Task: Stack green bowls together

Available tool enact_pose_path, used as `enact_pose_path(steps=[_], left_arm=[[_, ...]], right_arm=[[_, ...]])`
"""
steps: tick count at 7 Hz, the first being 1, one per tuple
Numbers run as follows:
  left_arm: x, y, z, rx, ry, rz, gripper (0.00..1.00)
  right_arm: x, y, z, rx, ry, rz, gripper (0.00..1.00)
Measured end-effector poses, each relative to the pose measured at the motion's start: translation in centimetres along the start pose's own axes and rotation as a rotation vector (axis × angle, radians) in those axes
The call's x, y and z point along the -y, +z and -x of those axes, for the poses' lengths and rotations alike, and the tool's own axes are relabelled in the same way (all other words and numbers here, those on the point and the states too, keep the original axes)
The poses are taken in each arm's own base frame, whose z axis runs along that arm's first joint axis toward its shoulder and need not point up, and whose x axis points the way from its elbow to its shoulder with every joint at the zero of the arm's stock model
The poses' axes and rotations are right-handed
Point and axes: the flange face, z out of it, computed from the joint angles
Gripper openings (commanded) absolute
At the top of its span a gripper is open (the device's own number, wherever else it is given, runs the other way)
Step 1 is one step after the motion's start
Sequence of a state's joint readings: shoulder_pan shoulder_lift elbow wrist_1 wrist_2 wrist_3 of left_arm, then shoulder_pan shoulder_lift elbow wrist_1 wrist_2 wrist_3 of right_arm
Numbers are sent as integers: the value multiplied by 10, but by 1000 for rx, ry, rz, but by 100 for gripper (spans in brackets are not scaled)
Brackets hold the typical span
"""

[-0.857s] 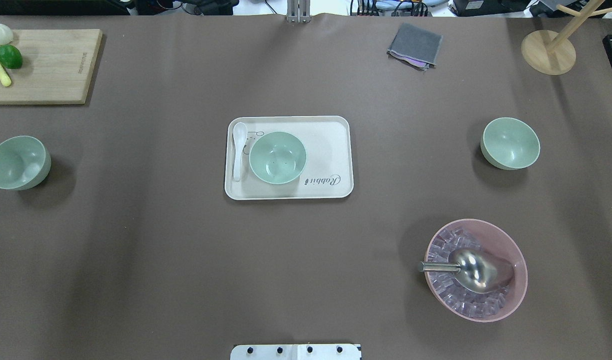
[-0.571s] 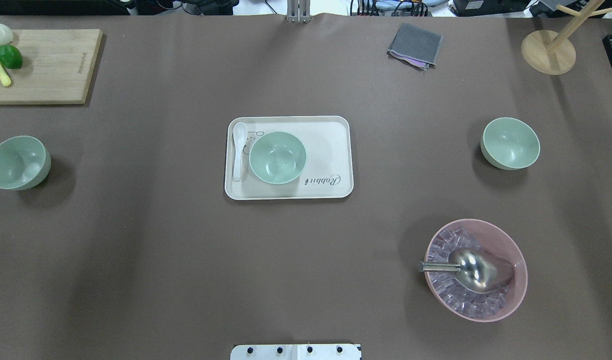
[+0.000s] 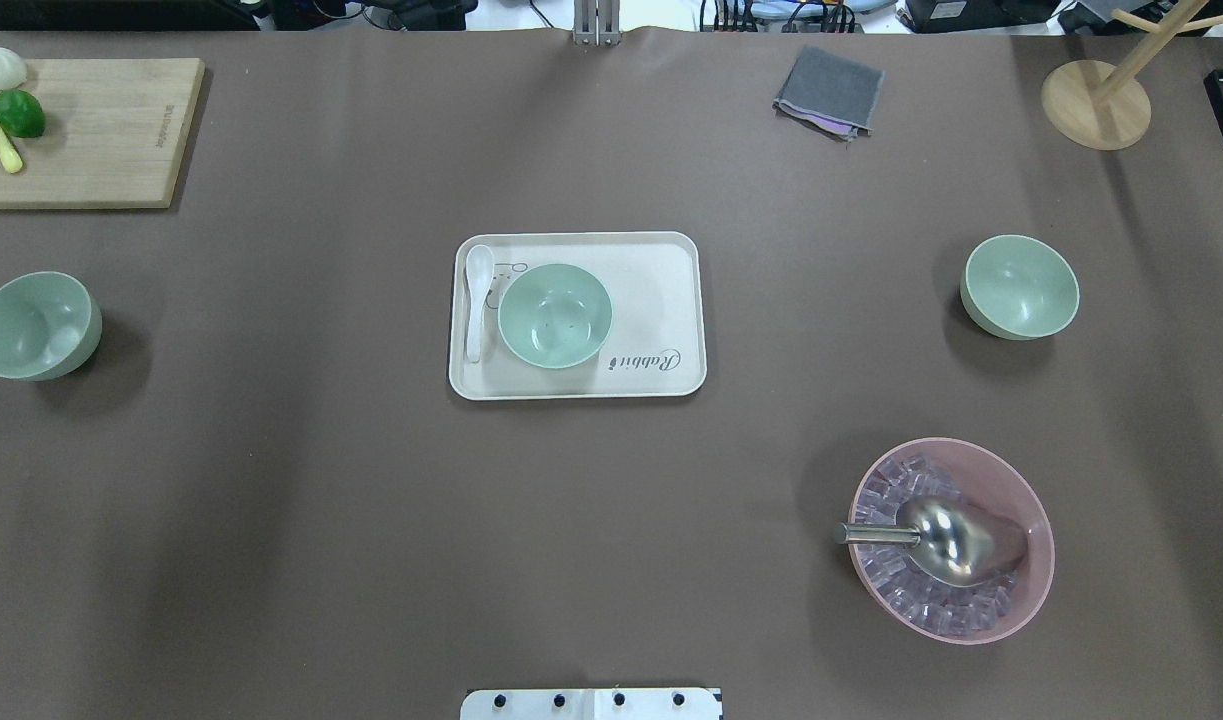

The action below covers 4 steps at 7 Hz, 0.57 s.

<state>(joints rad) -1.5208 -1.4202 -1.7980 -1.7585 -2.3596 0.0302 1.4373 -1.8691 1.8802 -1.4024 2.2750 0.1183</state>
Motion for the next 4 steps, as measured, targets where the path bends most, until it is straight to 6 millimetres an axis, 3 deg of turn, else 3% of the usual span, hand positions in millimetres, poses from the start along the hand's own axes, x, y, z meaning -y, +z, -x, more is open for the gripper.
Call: enact_pose_path(steps=[2, 4], left_arm=[[10, -11, -11, 5, 128, -133, 98], [36, -18, -17, -1, 221, -263, 98]], right_arm=[[12, -13, 18, 53, -104, -114, 100], [24, -26, 37, 86, -206, -213, 100]])
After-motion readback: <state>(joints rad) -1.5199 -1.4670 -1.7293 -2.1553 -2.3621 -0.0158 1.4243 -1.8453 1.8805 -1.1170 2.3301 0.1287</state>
